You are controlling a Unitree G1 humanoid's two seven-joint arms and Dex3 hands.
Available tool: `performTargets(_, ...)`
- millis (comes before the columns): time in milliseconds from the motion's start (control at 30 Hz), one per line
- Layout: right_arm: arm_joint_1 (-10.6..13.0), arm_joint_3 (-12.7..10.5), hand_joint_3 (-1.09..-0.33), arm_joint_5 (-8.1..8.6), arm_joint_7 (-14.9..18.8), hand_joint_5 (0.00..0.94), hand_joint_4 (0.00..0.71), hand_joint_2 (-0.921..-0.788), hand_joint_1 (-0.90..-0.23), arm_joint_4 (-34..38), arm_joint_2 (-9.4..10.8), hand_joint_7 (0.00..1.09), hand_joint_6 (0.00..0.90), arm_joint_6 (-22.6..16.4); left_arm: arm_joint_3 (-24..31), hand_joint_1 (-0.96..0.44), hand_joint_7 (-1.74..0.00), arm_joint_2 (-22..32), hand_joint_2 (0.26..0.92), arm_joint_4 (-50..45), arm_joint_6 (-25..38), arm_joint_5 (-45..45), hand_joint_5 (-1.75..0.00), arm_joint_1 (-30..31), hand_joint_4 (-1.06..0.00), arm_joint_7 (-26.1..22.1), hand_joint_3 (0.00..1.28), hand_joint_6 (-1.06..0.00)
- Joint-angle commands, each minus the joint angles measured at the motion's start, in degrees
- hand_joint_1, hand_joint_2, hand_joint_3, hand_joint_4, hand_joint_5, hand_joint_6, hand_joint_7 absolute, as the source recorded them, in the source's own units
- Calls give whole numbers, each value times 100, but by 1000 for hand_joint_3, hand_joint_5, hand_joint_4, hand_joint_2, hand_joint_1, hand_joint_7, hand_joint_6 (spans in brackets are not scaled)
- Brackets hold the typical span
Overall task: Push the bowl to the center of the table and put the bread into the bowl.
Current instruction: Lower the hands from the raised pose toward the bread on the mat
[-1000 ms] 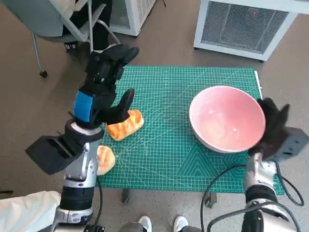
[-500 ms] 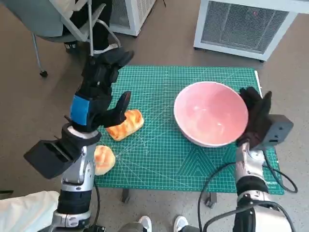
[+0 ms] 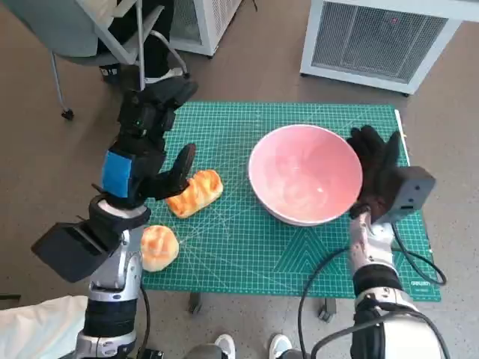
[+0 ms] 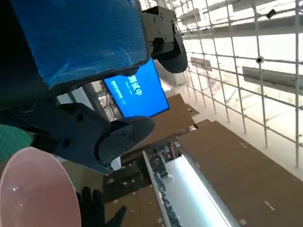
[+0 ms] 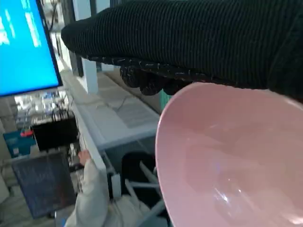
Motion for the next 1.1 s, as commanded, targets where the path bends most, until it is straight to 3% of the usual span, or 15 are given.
performTargets(33, -30, 82, -736, -116, 27, 10, 368, -921, -439, 111, 86, 543, 80, 172, 64, -286, -890, 76, 766, -143, 165, 53, -696, 83, 1, 86, 719, 1)
performTargets(800, -122, 142, -742, -215, 50, 3, 359, -921, -426, 91, 10, 549, 75, 314, -11, -192, -792, 214, 816, -166, 1029, 473, -586, 135, 1, 341, 638, 1)
performTargets(1033, -185, 163, -749, -221, 59, 0, 353, -921, -417, -99, -175, 552, 71, 43, -111, -176, -763, 522, 853, -90, 1194, 1010, -508, 136, -40, 363, 541, 1)
performTargets(1100, -197, 178, -748, -226, 28, 0, 352, -921, -416, -242, -216, 555, 69, -192, -191, -165, -728, 717, 890, -124, 1388, 1345, -369, 134, -113, 394, 444, -8)
